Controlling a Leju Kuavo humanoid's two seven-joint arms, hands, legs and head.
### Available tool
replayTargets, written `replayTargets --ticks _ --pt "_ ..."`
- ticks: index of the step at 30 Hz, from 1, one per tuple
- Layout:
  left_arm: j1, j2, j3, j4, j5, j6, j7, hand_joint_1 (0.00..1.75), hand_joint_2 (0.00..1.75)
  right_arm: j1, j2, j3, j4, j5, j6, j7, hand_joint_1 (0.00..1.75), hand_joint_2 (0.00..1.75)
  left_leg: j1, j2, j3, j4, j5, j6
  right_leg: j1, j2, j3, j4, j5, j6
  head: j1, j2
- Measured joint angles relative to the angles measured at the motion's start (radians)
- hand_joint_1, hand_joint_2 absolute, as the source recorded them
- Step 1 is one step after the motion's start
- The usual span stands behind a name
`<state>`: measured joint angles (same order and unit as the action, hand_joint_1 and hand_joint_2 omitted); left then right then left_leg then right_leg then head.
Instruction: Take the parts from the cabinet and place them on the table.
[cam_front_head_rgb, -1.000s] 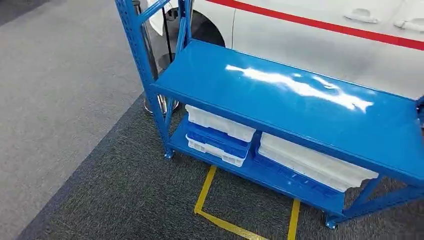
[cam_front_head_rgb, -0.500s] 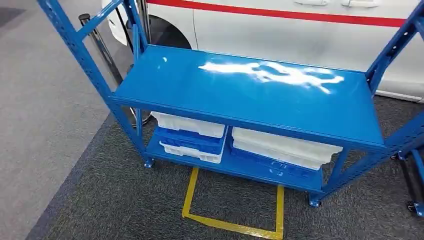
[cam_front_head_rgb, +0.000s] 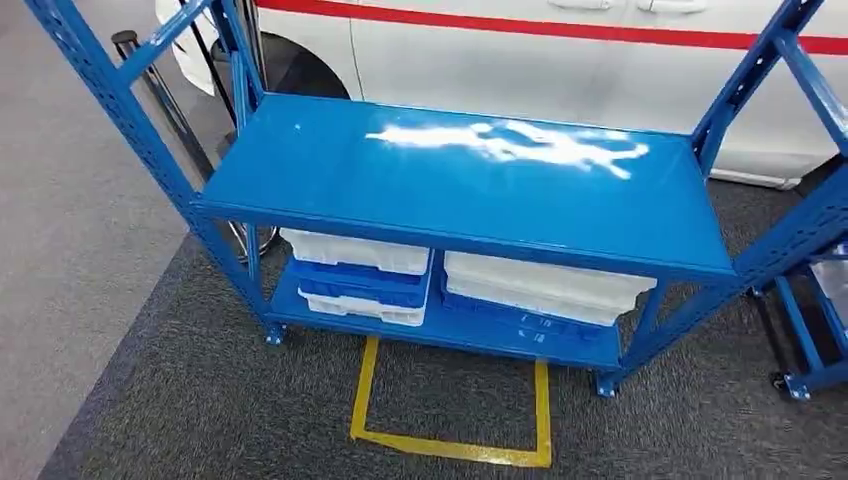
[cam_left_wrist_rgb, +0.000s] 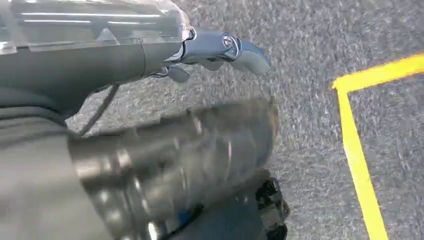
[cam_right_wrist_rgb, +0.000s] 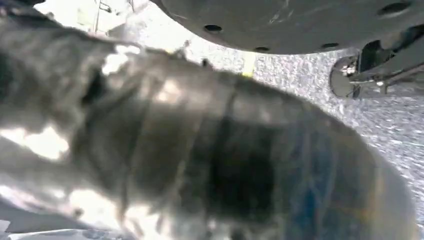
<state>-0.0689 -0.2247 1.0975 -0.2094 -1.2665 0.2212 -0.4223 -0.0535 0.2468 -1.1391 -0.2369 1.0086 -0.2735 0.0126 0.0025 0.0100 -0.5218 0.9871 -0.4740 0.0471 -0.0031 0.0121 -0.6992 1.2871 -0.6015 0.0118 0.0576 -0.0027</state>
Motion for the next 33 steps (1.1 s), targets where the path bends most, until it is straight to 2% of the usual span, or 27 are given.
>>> replayTargets --ticks 1,2,3,4,5,6,7,9,10,11,12,13,15,16,17,18,20,21,22,23,25,27,28,30,31,32,33 --pt "0.000 0.000 0.000 0.000 -0.001 0.000 0.000 0.00 1.75 0.000 0.000 0.000 0.000 0.000 0.005 0.007 0.00 0.00 0.000 0.004 -0.001 0.000 0.000 -0.001 -0.004 -0.001 -0.023 0.046 -0.008 0.004 0.000 0.000" --pt "0.001 0.000 0.000 0.000 -0.003 0.000 0.000 0.00 1.75 0.000 0.000 0.000 0.000 0.000 0.009 0.009 0.00 0.00 0.001 0.008 0.000 0.001 -0.001 -0.002 -0.008 -0.002 -0.022 0.044 0.007 0.007 0.000 0.000" --pt "0.001 0.000 0.000 0.000 -0.003 0.000 0.000 0.00 1.75 0.000 0.000 0.000 0.000 0.000 0.013 0.013 0.00 0.00 0.003 0.011 0.001 0.002 -0.003 -0.005 -0.012 -0.004 0.003 -0.005 0.044 0.010 0.000 0.000" --pt "0.001 0.000 0.000 0.000 -0.003 -0.001 0.000 0.00 1.75 0.001 -0.001 0.000 0.000 0.001 0.014 0.016 0.00 0.00 0.004 0.012 0.003 0.004 -0.005 -0.008 -0.016 -0.008 0.043 -0.079 0.085 0.013 0.000 0.000" --pt "0.000 0.000 -0.001 0.000 -0.003 -0.001 0.000 0.00 1.75 0.001 -0.001 0.000 0.000 0.002 0.014 0.018 0.00 0.00 0.007 0.013 0.006 0.007 -0.010 -0.015 -0.019 -0.014 0.101 -0.186 0.132 0.015 0.000 0.000" --pt "0.000 0.000 -0.001 0.000 -0.003 -0.001 0.000 0.00 1.75 0.000 -0.001 0.000 0.000 0.003 0.014 0.018 0.00 0.00 0.007 0.015 0.005 0.010 -0.014 -0.022 -0.019 -0.024 0.129 -0.246 0.123 0.015 0.001 0.000" --pt "-0.003 0.000 -0.001 0.000 -0.004 -0.001 0.000 0.00 1.75 -0.002 -0.001 0.000 0.000 0.004 0.015 0.020 0.00 0.00 0.000 0.016 -0.002 0.018 -0.020 -0.031 -0.011 -0.016 0.127 -0.251 0.128 0.002 -0.001 0.000" --pt "-0.004 0.000 -0.002 0.000 -0.006 -0.001 0.000 0.00 1.75 -0.003 0.000 0.001 0.000 0.008 0.014 0.021 0.00 0.00 0.001 0.018 0.000 0.015 -0.019 -0.040 -0.009 -0.012 0.124 -0.246 0.125 -0.011 -0.001 0.000" --pt "-0.004 0.000 -0.002 0.000 -0.007 -0.001 -0.001 0.00 1.75 -0.001 0.000 0.002 0.000 0.010 0.014 0.024 0.00 1.75 0.004 0.018 0.003 0.014 -0.019 -0.046 -0.007 -0.011 0.124 -0.247 0.126 -0.017 -0.001 0.000" --pt "-0.004 0.000 -0.003 0.000 -0.009 -0.001 -0.002 0.00 1.75 -0.001 0.000 0.002 0.000 0.012 0.014 0.026 0.00 1.75 0.006 0.018 0.001 0.019 -0.025 -0.053 -0.011 -0.010 0.126 -0.253 0.131 -0.026 -0.001 0.000" --pt "-0.004 0.000 -0.004 0.000 -0.015 -0.001 -0.003 0.00 1.75 -0.001 0.000 0.003 0.000 0.015 0.013 0.030 0.00 1.75 0.008 0.010 -0.006 0.044 -0.047 -0.056 -0.011 -0.011 0.126 -0.253 0.131 -0.031 -0.001 0.000" --pt "-0.003 0.000 -0.005 0.000 -0.016 -0.001 -0.004 0.00 1.75 -0.001 0.000 0.004 0.000 0.015 0.012 0.031 0.00 1.75 0.008 0.005 -0.031 0.099 -0.086 -0.057 -0.010 -0.011 0.124 -0.253 0.131 -0.036 -0.002 0.000" --pt "-0.002 0.000 -0.009 0.000 -0.018 -0.001 -0.004 0.00 1.75 -0.001 0.000 0.006 0.000 0.018 0.013 0.035 0.00 1.75 0.008 0.000 -0.110 0.264 -0.164 -0.058 -0.004 -0.011 0.122 -0.252 0.130 -0.042 -0.002 0.000" --pt "-0.001 0.000 -0.010 0.000 -0.018 -0.001 -0.004 0.00 1.75 -0.001 0.000 0.006 0.000 0.019 0.013 0.036 0.00 1.75 0.008 0.000 -0.141 0.325 -0.179 -0.056 0.000 -0.010 0.122 -0.251 0.130 -0.043 -0.002 0.000" --pt "0.000 0.000 -0.010 0.000 -0.018 -0.001 -0.004 0.00 1.75 -0.001 0.000 0.006 0.000 0.019 0.016 0.036 0.00 1.75 0.008 0.000 -0.148 0.334 -0.166 -0.052 0.004 -0.008 0.123 -0.251 0.129 -0.044 -0.002 0.000" --pt "0.002 0.000 -0.011 0.000 -0.018 -0.001 -0.004 0.00 1.75 -0.001 0.000 0.006 0.000 0.019 0.018 0.035 0.00 1.75 0.006 -0.001 -0.132 0.298 -0.133 -0.047 0.007 -0.005 0.125 -0.251 0.128 -0.045 -0.002 0.000" --pt "0.004 0.001 -0.014 0.000 -0.014 -0.001 -0.004 0.00 1.75 -0.002 0.000 0.009 0.000 0.018 0.028 0.032 0.00 1.75 -0.003 -0.003 -0.050 0.120 -0.032 -0.027 0.011 -0.001 0.132 -0.251 0.127 -0.046 -0.002 0.000" --pt "0.010 0.004 -0.026 0.000 -0.006 -0.003 -0.003 0.00 1.75 -0.002 0.000 0.021 0.000 0.011 0.032 0.031 0.00 1.75 -0.010 -0.007 -0.021 0.052 -0.010 -0.015 0.009 0.000 0.132 -0.251 0.127 -0.046 -0.001 0.000" --pt "0.011 0.008 -0.038 0.000 0.008 -0.007 0.001 0.00 1.75 -0.004 -0.002 0.035 -0.002 0.003 0.033 0.031 0.00 1.75 -0.011 -0.005 -0.015 0.032 -0.021 -0.012 0.017 0.000 0.130 -0.246 0.125 -0.043 -0.002 0.000" --pt "0.014 0.009 -0.059 0.000 0.028 -0.012 0.005 0.00 1.75 -0.004 -0.005 0.056 -0.006 -0.014 0.034 0.029 0.00 1.75 -0.014 -0.002 -0.018 0.029 -0.017 -0.016 0.011 0.001 0.127 -0.248 0.127 -0.037 -0.001 0.000" --pt "0.024 0.014 -0.087 0.000 0.067 -0.018 0.018 0.00 1.75 -0.001 -0.009 0.086 -0.010 -0.044 0.041 0.029 0.00 1.75 -0.018 -0.003 -0.018 0.027 -0.016 -0.011 0.007 0.001 0.128 -0.253 0.129 -0.027 -0.001 0.000" --pt "0.034 0.021 -0.114 0.000 0.109 -0.023 0.033 0.00 1.75 0.004 -0.021 0.116 -0.014 -0.078 0.050 0.027 0.00 1.75 -0.006 0.005 -0.004 0.003 0.001 -0.003 0.007 0.000 0.128 -0.236 0.118 -0.017 -0.001 0.000" --pt "0.035 0.023 -0.129 -0.002 0.128 -0.027 0.039 0.00 1.75 0.008 -0.024 0.131 -0.014 -0.094 0.053 0.026 0.00 1.75 -0.006 0.004 -0.003 -0.001 0.004 0.005 0.007 -0.002 0.111 -0.202 0.088 -0.011 0.000 0.000" --pt "0.035 0.029 -0.167 -0.007 0.172 -0.036 0.052 0.00 1.75 0.018 -0.035 0.168 -0.016 -0.129 0.062 0.024 0.00 1.75 -0.007 0.005 -0.006 0.000 0.005 0.006 0.000 -0.002 0.038 -0.048 0.005 -0.001 0.000 0.000" --pt "0.036 0.033 -0.185 -0.013 0.195 -0.038 0.060 0.00 1.75 0.024 -0.040 0.186 -0.016 -0.148 0.068 0.023 0.00 1.75 -0.007 0.006 -0.006 0.001 0.004 0.006 -0.003 -0.002 0.008 0.016 -0.016 0.004 0.000 0.000" --pt "0.036 0.036 -0.199 -0.018 0.213 -0.041 0.066 0.00 1.75 0.032 -0.042 0.198 -0.016 -0.161 0.070 0.023 0.00 1.75 -0.007 0.007 -0.006 0.002 0.004 0.005 -0.006 -0.003 -0.007 0.043 -0.014 0.007 0.000 0.000" --pt "0.036 0.040 -0.214 -0.026 0.234 -0.045 0.073 0.00 1.75 0.041 -0.047 0.217 -0.016 -0.179 0.071 0.022 0.00 1.75 -0.006 0.007 -0.005 0.002 0.002 0.003 -0.010 -0.004 0.002 0.023 0.012 0.011 0.000 0.000"
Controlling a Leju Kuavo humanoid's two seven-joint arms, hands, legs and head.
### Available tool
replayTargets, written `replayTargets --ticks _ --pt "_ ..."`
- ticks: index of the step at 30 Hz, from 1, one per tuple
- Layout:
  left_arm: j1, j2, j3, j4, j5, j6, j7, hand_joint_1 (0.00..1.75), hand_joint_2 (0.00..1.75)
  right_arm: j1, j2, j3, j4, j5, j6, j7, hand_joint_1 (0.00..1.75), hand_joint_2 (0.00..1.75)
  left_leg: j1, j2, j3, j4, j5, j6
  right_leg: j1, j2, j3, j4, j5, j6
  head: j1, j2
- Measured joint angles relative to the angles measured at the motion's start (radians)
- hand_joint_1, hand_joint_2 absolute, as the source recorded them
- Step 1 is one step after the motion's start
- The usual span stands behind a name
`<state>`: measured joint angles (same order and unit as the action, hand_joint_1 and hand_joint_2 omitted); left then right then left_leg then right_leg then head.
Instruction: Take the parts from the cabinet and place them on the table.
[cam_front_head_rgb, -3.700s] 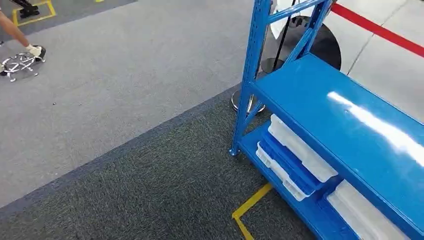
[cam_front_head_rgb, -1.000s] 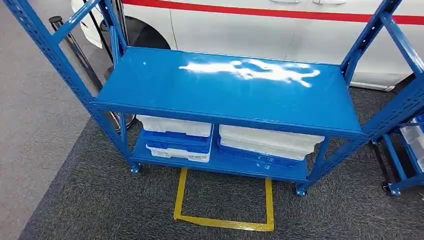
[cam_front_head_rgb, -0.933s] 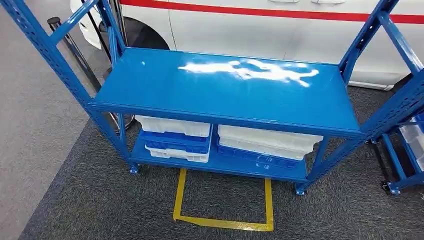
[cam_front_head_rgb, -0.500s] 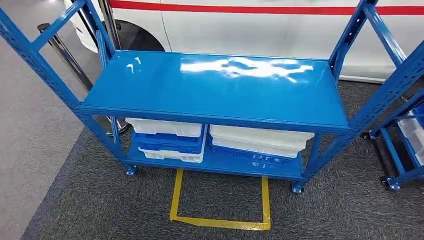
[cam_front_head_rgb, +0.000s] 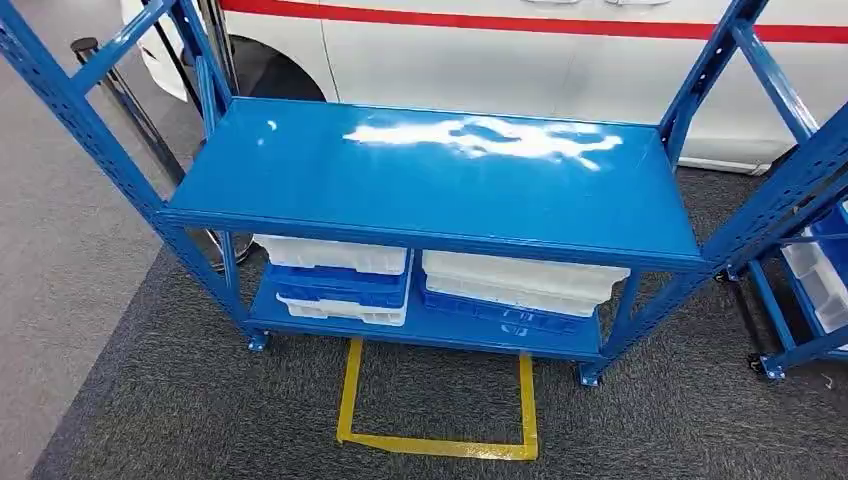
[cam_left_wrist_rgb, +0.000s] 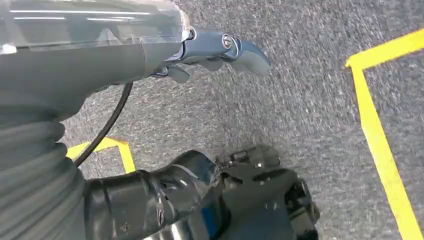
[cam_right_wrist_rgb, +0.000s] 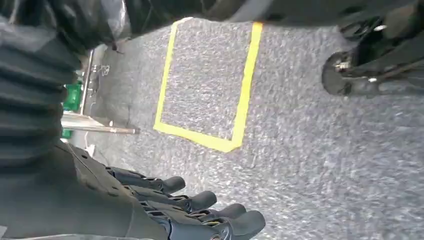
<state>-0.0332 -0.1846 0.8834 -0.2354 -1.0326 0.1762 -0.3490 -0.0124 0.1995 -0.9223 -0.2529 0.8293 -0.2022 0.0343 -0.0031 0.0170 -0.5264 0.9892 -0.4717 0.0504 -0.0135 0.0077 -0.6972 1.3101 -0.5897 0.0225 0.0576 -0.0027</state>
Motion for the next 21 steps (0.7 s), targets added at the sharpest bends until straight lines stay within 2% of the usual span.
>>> replayTargets --ticks 1,2,3,4,5,8,9,10,11,12,13,14,15,16,17,18,19,21 --pt "0.000 0.003 -0.016 -0.008 0.019 -0.005 0.006 0.00 1.75 0.009 -0.003 0.015 0.000 -0.015 0.005 -0.002 0.00 1.75 0.001 0.000 0.002 0.002 -0.002 -0.003 -0.003 -0.002 0.028 -0.058 0.040 0.003 -0.001 0.000" --pt "-0.001 0.005 -0.037 -0.018 0.043 -0.008 0.014 0.00 1.75 0.018 -0.010 0.036 0.000 -0.035 0.011 -0.002 0.00 1.75 0.003 -0.001 0.004 0.005 -0.006 -0.008 -0.006 -0.006 0.076 -0.155 0.091 0.005 0.000 0.000" --pt "-0.002 0.008 -0.054 -0.026 0.063 -0.010 0.020 0.00 1.75 0.026 -0.013 0.053 0.000 -0.051 0.015 -0.002 0.00 1.75 0.004 -0.001 0.005 0.011 -0.011 -0.013 -0.009 -0.011 0.122 -0.246 0.125 0.005 0.000 0.000" --pt "-0.002 0.013 -0.071 -0.035 0.085 -0.013 0.027 0.00 1.75 0.031 -0.014 0.071 0.001 -0.068 0.018 -0.002 0.00 1.75 -0.002 -0.001 0.000 0.017 -0.017 -0.022 -0.001 -0.011 0.129 -0.267 0.107 0.000 0.000 0.000" --pt "-0.002 0.016 -0.089 -0.040 0.103 -0.016 0.034 0.00 1.75 0.035 -0.018 0.088 0.001 -0.083 0.023 -0.004 0.00 1.75 -0.002 -0.001 -0.002 0.019 -0.020 -0.027 -0.001 -0.006 0.127 -0.269 0.113 -0.012 -0.002 0.000" --pt "-0.001 0.027 -0.140 -0.056 0.167 -0.027 0.056 0.00 1.75 0.052 -0.027 0.143 0.001 -0.134 0.035 -0.005 0.00 1.75 0.001 0.000 0.002 0.016 -0.020 -0.043 0.003 -0.004 0.128 -0.272 0.112 -0.030 -0.001 0.000" --pt "0.004 0.033 -0.161 -0.060 0.192 -0.030 0.064 0.00 1.75 0.053 -0.029 0.165 0.001 -0.153 0.037 -0.005 0.00 1.75 0.005 -0.003 0.001 0.026 -0.030 -0.049 -0.002 -0.006 0.130 -0.278 0.118 -0.039 -0.002 0.000" --pt "0.009 0.035 -0.177 -0.061 0.213 -0.034 0.070 0.00 1.75 0.054 -0.034 0.183 -0.001 -0.169 0.042 -0.005 0.00 1.75 0.006 -0.007 -0.012 0.060 -0.059 -0.053 -0.002 -0.006 0.129 -0.279 0.118 -0.044 -0.002 0.000" --pt "0.014 0.039 -0.195 -0.061 0.234 -0.039 0.078 0.00 1.75 0.054 -0.038 0.201 -0.003 -0.186 0.048 -0.006 0.00 1.75 0.007 -0.007 -0.044 0.128 -0.104 -0.056 -0.001 -0.006 0.127 -0.279 0.118 -0.049 -0.003 0.000" --pt "0.024 0.044 -0.212 -0.061 0.254 -0.043 0.085 0.00 1.75 0.054 -0.043 0.217 -0.007 -0.201 0.051 -0.007 0.00 0.00 0.008 -0.008 -0.083 0.214 -0.149 -0.060 0.001 -0.006 0.126 -0.279 0.117 -0.050 -0.003 0.000" --pt "0.033 0.046 -0.227 -0.061 0.276 -0.045 0.093 0.00 1.75 0.054 -0.045 0.237 -0.013 -0.220 0.053 -0.008 0.00 0.00 0.008 -0.008 -0.121 0.295 -0.179 -0.061 0.003 -0.006 0.124 -0.278 0.117 -0.051 -0.002 0.000" --pt "0.043 0.048 -0.244 -0.061 0.298 -0.048 0.101 0.00 1.75 0.053 -0.051 0.255 -0.021 -0.237 0.058 -0.008 0.00 0.00 0.008 -0.008 -0.141 0.336 -0.184 -0.061 0.005 -0.006 0.124 -0.278 0.117 -0.052 -0.002 0.000" --pt "0.055 0.050 -0.258 -0.061 0.315 -0.052 0.107 0.00 1.75 0.051 -0.054 0.270 -0.029 -0.251 0.062 -0.008 0.00 0.00 0.008 -0.008 -0.137 0.327 -0.164 -0.060 0.005 -0.005 0.126 -0.278 0.117 -0.052 -0.002 0.000" --pt "0.067 0.052 -0.274 -0.060 0.335 -0.058 0.114 0.00 1.75 0.048 -0.059 0.287 -0.040 -0.268 0.068 -0.009 0.00 0.00 0.008 -0.008 -0.113 0.274 -0.127 -0.057 0.006 -0.003 0.127 -0.278 0.117 -0.051 -0.002 0.000" --pt "0.079 0.055 -0.288 -0.059 0.354 -0.061 0.120 0.00 1.75 0.045 -0.061 0.303 -0.050 -0.283 0.071 -0.010 0.00 0.00 0.008 -0.008 -0.073 0.190 -0.081 -0.054 0.006 -0.001 0.130 -0.277 0.116 -0.051 -0.002 0.000" --pt "0.089 0.059 -0.305 -0.058 0.374 -0.063 0.128 0.00 0.00 0.041 -0.064 0.321 -0.062 -0.300 0.072 -0.011 0.00 0.00 0.008 -0.009 -0.025 0.092 -0.036 -0.048 0.006 0.000 0.133 -0.277 0.115 -0.049 -0.002 0.000" --pt "0.100 0.063 -0.320 -0.056 0.393 -0.065 0.133 0.00 0.00 0.040 -0.067 0.338 -0.071 -0.314 0.077 -0.012 0.00 1.75 0.007 -0.011 0.002 0.027 -0.030 -0.042 0.007 -0.001 0.133 -0.277 0.114 -0.047 -0.002 0.000" --pt "0.112 0.069 -0.357 -0.055 0.437 -0.073 0.147 0.00 0.00 0.035 -0.076 0.378 -0.089 -0.349 0.088 -0.015 0.00 1.75 0.000 -0.010 -0.002 0.024 -0.027 -0.035 0.010 -0.001 0.131 -0.274 0.113 -0.034 -0.002 0.000"
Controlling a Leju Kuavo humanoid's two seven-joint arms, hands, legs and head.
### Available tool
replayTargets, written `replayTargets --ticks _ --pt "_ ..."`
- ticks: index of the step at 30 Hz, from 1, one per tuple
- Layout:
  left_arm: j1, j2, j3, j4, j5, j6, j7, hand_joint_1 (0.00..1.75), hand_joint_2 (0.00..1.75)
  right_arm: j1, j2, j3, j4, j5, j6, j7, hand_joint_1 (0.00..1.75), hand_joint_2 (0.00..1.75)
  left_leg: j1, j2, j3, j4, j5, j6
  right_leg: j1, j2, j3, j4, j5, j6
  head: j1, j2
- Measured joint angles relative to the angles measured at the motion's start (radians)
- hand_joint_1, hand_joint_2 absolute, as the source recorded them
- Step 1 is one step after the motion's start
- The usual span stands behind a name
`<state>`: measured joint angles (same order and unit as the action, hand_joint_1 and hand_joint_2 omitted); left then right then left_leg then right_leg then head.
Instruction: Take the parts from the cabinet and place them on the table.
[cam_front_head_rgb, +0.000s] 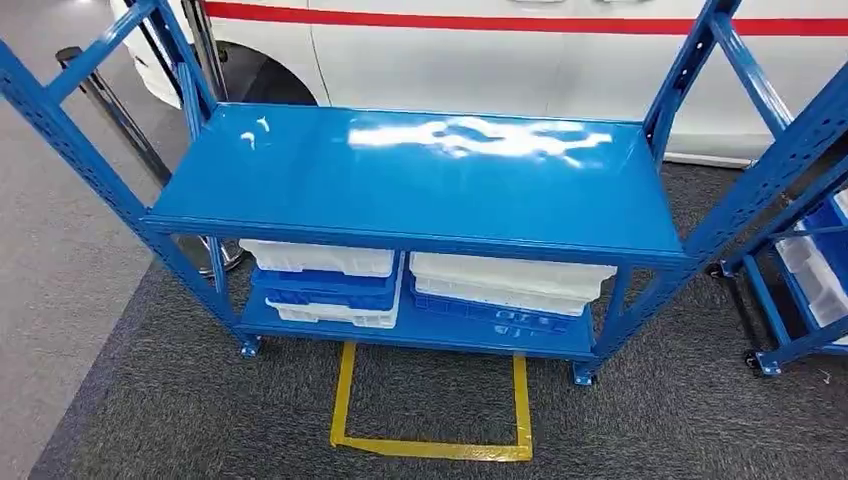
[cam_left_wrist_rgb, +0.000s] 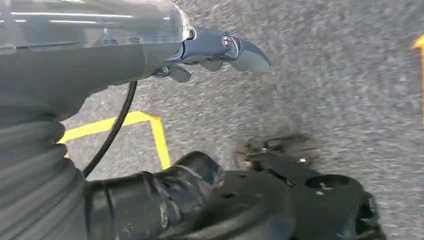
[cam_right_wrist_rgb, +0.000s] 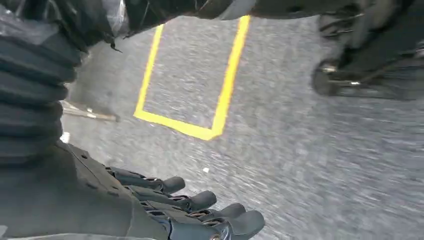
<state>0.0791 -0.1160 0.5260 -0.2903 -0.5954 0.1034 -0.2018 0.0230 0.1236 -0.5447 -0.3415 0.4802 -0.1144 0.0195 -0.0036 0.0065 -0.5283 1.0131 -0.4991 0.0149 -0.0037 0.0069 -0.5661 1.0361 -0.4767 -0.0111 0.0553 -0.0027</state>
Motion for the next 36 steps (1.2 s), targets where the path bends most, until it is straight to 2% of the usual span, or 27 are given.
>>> replayTargets --ticks 1,2,3,4,6,7,13,16,26,36 --pt "0.006 0.003 -0.016 0.000 0.018 -0.005 0.006 0.00 0.00 0.000 -0.002 0.017 -0.005 -0.015 0.002 0.000 0.00 1.75 0.000 0.000 0.002 -0.004 0.002 0.001 0.000 0.000 0.000 -0.001 -0.002 0.002 0.000 0.000" --pt "0.011 0.005 -0.035 0.000 0.040 -0.007 0.014 0.00 0.00 0.000 -0.010 0.036 -0.009 -0.032 0.004 -0.002 0.00 1.75 0.003 -0.001 0.005 -0.007 0.004 -0.003 0.005 -0.002 0.002 -0.001 -0.014 -0.017 0.001 0.000" --pt "0.015 0.011 -0.051 0.000 0.062 -0.009 0.021 0.00 0.00 0.002 -0.012 0.054 -0.011 -0.050 0.010 -0.002 0.00 1.75 0.000 -0.001 0.006 -0.007 0.004 -0.003 0.003 -0.002 0.002 0.000 -0.005 -0.021 0.001 0.000" --pt "0.019 0.016 -0.070 0.000 0.084 -0.013 0.028 0.00 0.00 0.004 -0.020 0.073 -0.014 -0.068 0.015 -0.002 0.00 1.75 -0.002 -0.001 0.006 -0.007 0.004 -0.001 0.001 -0.002 0.003 -0.001 -0.003 -0.009 0.002 0.000" --pt "0.021 0.023 -0.106 -0.001 0.126 -0.021 0.041 0.00 0.00 0.014 -0.029 0.109 -0.017 -0.101 0.020 -0.003 0.00 1.75 -0.003 -0.001 0.005 -0.006 0.004 0.002 -0.001 -0.001 0.005 -0.005 -0.001 -0.003 0.002 0.000" --pt "0.021 0.027 -0.126 -0.003 0.147 -0.025 0.048 0.00 0.00 0.019 -0.031 0.129 -0.019 -0.118 0.026 -0.005 0.00 0.00 -0.004 -0.001 0.004 -0.006 0.003 0.005 -0.001 -0.001 0.006 -0.006 0.000 -0.001 0.001 0.000" --pt "0.029 0.049 -0.242 -0.019 0.281 -0.045 0.093 0.00 0.00 0.051 -0.058 0.248 -0.027 -0.225 0.053 -0.008 0.00 0.00 -0.005 0.000 0.005 -0.005 0.001 0.011 -0.002 0.000 0.008 -0.010 0.001 0.002 0.001 0.000" --pt "0.037 0.060 -0.294 -0.032 0.344 -0.058 0.114 0.00 0.00 0.064 -0.067 0.302 -0.031 -0.275 0.064 -0.010 0.00 0.00 -0.005 0.000 0.005 -0.004 0.001 0.011 -0.002 0.000 0.008 -0.010 0.000 0.010 0.001 0.000" --pt "0.056 0.092 -0.456 -0.072 0.560 -0.093 0.186 0.00 0.00 0.102 -0.102 0.471 -0.040 -0.450 0.107 -0.013 0.00 0.00 -0.003 0.000 0.004 -0.005 0.000 0.011 -0.001 0.000 0.008 -0.010 0.000 0.011 0.001 0.000" --pt "0.060 0.101 -0.502 -0.084 0.594 -0.097 0.199 0.00 0.00 0.111 -0.114 0.520 -0.040 -0.479 0.108 -0.016 0.00 0.00 -0.003 0.000 0.005 -0.006 0.001 0.011 0.000 0.000 0.007 -0.010 0.000 0.011 0.001 0.000"
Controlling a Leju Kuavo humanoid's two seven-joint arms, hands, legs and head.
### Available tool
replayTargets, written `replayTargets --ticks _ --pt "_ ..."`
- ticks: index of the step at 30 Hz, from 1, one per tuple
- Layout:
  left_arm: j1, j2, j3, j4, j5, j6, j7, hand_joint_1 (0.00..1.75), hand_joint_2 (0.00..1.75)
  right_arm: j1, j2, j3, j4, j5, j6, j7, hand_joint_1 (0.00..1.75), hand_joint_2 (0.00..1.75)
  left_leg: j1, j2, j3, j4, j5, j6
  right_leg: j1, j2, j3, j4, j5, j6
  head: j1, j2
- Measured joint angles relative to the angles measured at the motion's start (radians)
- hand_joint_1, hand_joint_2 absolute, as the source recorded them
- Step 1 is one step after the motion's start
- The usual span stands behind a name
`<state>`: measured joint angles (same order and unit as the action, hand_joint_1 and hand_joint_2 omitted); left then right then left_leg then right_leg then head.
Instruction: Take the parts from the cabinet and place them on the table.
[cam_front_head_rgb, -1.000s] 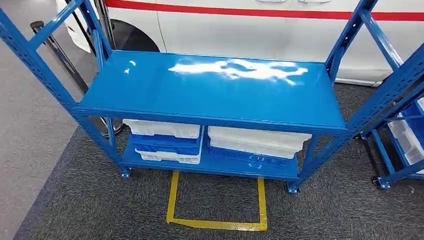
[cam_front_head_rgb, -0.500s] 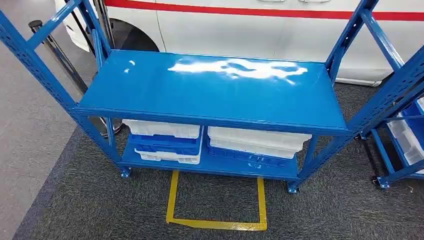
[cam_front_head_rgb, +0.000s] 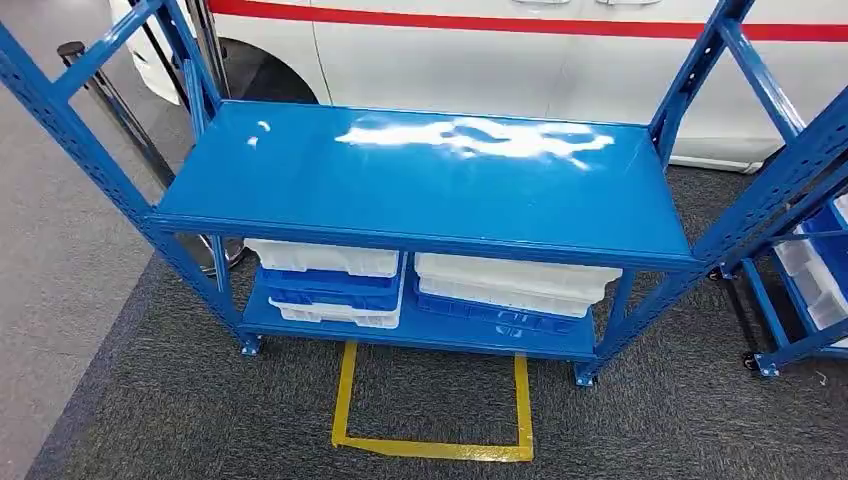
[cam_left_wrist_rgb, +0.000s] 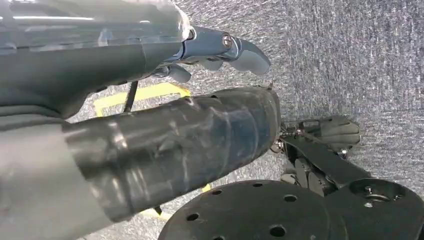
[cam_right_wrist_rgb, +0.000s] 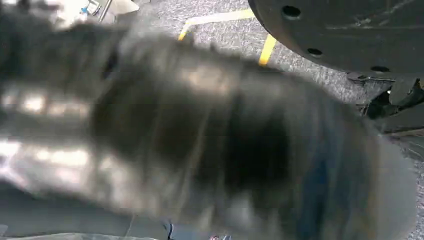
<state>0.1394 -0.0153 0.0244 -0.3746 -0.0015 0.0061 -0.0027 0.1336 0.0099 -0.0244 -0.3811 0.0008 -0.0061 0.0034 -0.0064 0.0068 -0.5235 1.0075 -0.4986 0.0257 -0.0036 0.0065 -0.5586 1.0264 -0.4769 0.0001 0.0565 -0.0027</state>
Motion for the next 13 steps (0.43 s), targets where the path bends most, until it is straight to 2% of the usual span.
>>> replayTargets --ticks 13 --pt "0.001 0.002 -0.004 -0.004 0.002 0.000 0.001 0.00 0.00 0.001 -0.002 0.008 0.000 0.000 0.000 -0.003 0.00 0.00 0.000 0.000 0.000 0.000 0.000 0.000 0.000 0.000 0.000 0.000 0.000 0.000 0.000 0.000"
